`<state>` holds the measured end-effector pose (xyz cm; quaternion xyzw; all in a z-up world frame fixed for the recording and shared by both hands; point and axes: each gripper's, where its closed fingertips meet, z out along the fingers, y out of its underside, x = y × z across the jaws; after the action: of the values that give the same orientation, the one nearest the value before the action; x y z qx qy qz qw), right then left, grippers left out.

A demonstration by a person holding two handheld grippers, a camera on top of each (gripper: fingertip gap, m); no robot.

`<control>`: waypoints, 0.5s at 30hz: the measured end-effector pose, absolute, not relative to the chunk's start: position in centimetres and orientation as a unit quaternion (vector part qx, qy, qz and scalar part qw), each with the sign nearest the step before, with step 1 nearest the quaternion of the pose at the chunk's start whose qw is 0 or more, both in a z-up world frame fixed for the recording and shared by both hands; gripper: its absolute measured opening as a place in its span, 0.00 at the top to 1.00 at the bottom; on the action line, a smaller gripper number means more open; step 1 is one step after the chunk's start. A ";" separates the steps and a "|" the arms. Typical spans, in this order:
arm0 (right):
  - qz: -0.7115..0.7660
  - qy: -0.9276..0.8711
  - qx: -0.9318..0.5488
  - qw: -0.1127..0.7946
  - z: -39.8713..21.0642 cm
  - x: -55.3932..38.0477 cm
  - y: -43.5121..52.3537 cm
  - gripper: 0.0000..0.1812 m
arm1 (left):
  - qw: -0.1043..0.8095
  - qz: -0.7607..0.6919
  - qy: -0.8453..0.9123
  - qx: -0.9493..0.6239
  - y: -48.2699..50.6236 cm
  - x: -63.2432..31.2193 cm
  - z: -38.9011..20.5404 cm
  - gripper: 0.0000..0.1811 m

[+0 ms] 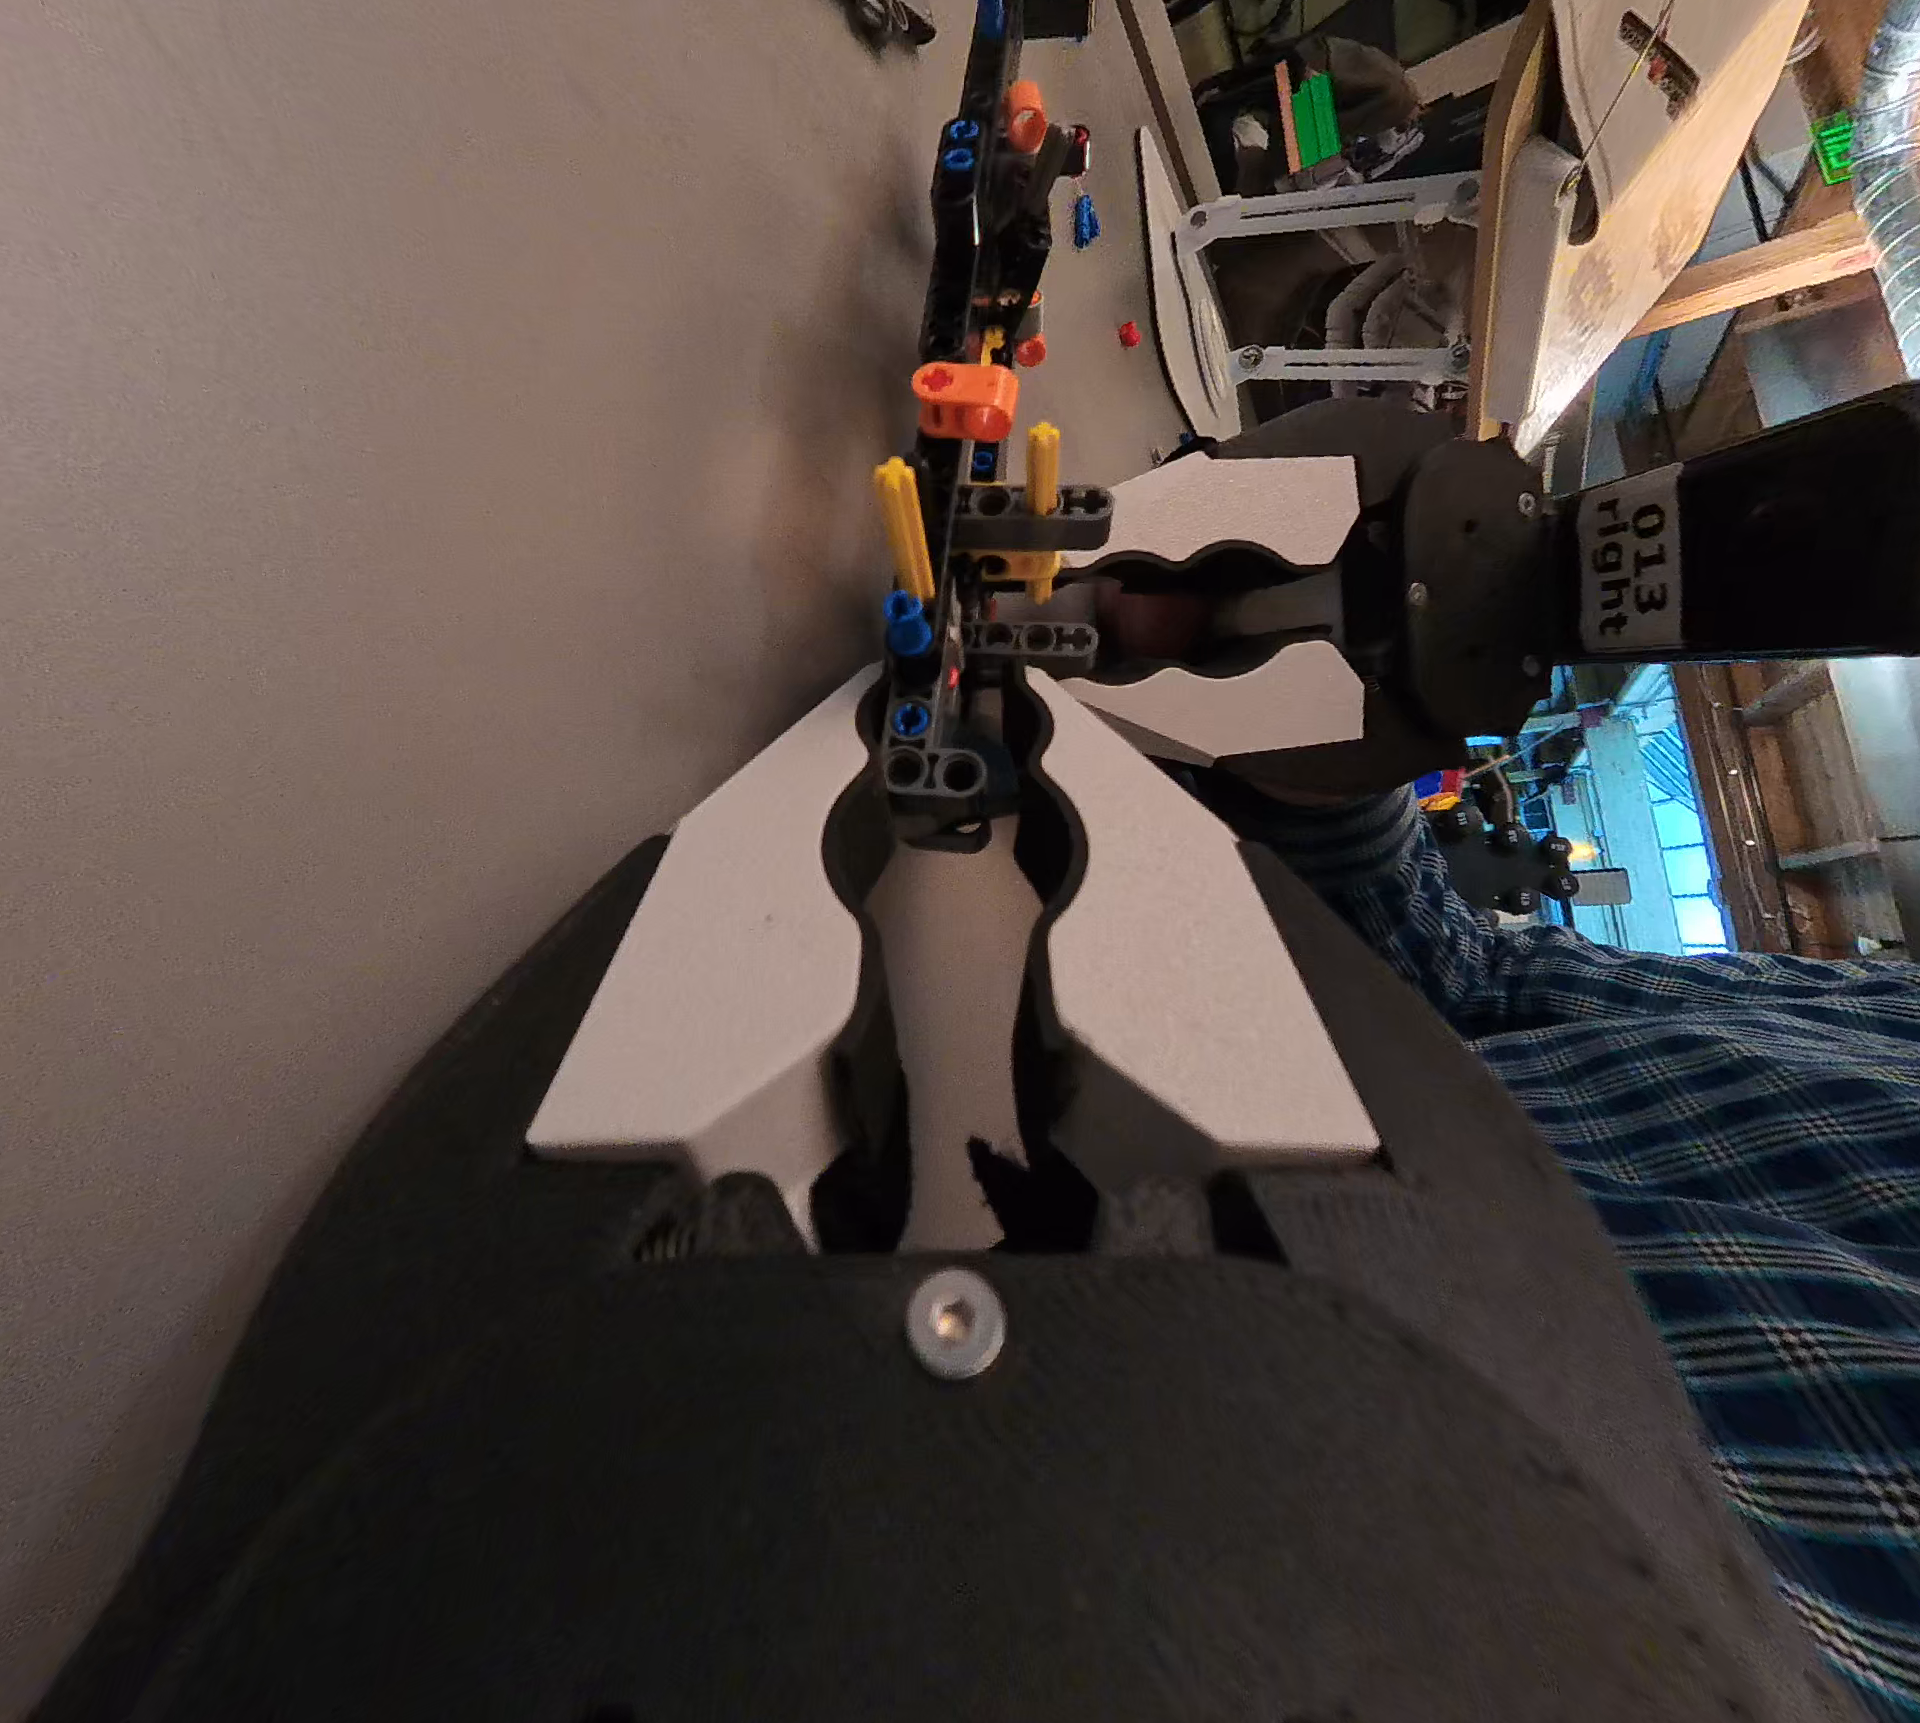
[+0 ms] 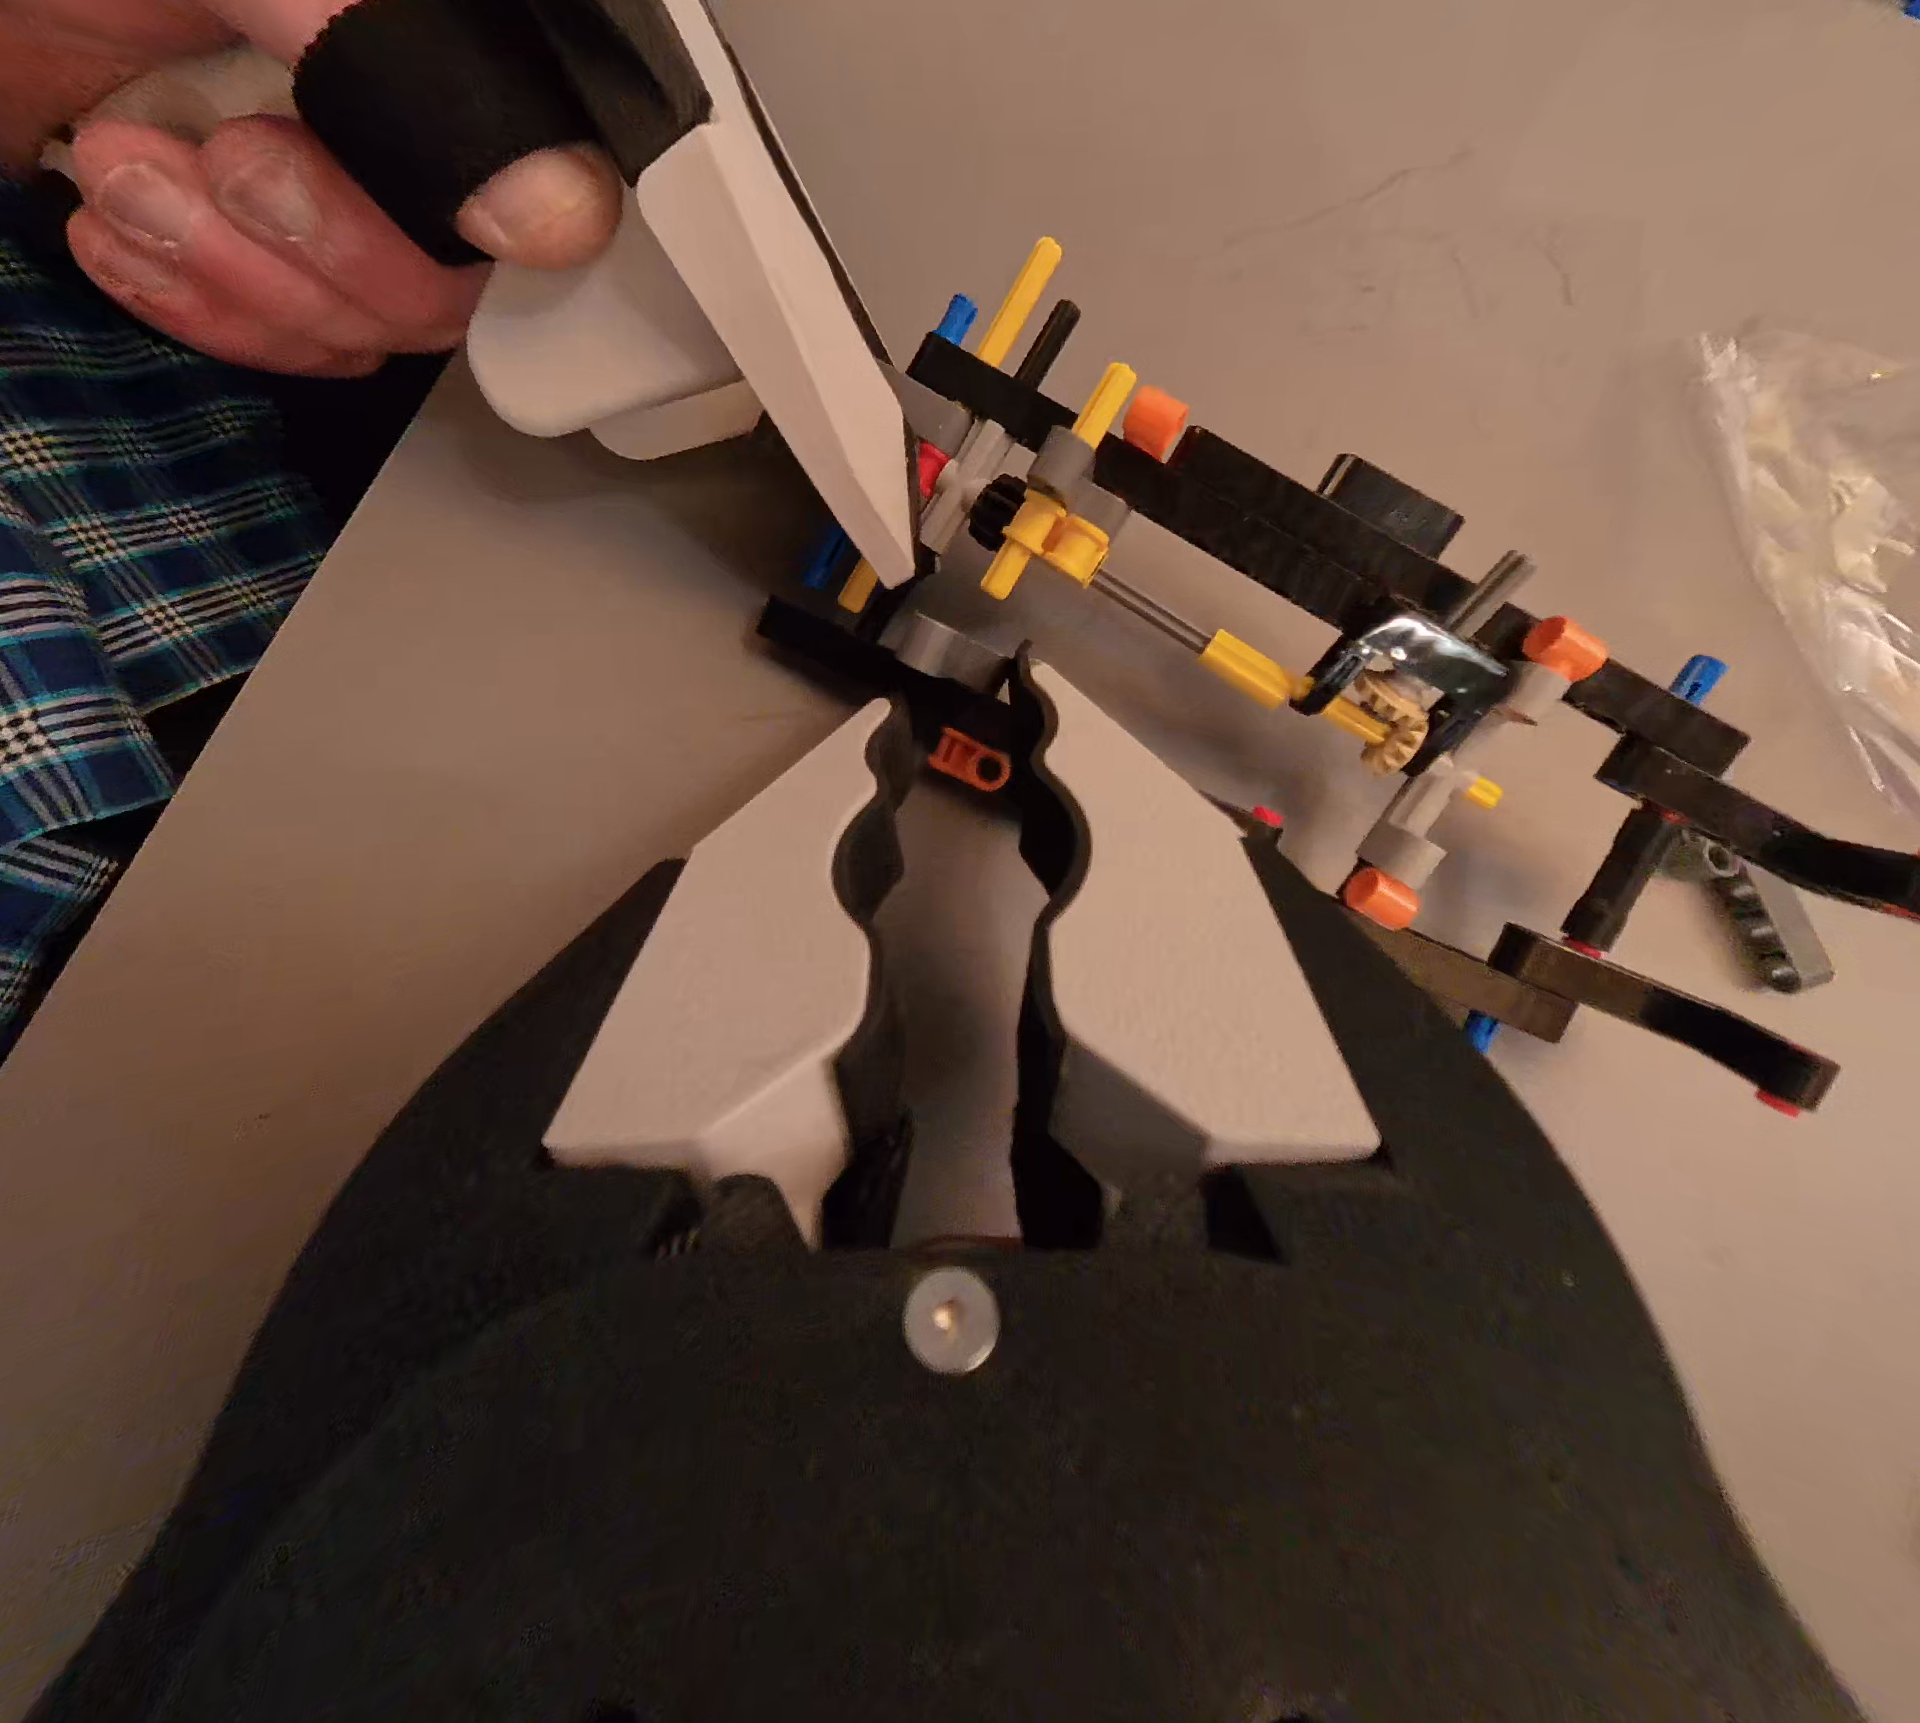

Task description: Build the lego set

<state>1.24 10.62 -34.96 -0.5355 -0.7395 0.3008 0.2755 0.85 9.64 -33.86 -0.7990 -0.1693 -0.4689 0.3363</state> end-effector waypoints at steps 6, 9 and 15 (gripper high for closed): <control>0.301 -0.733 -0.544 0.275 -34.9 1.1 10.8 0.92 | 0.338 -0.460 -0.175 -0.802 9.6 1.2 -34.0 0.90; 0.298 -0.739 -0.537 0.277 -34.9 1.2 10.8 0.92 | 0.337 -0.465 -0.182 -0.798 9.8 1.1 -33.9 0.90; 0.301 -0.740 -0.536 0.275 -34.8 1.3 10.7 0.91 | 0.335 -0.475 -0.188 -0.791 9.9 1.0 -33.7 0.91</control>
<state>1.31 10.70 -34.81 -0.5355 -0.7397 0.3007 0.2751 0.98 9.94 -33.66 -0.7915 -0.1878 -0.4752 0.3354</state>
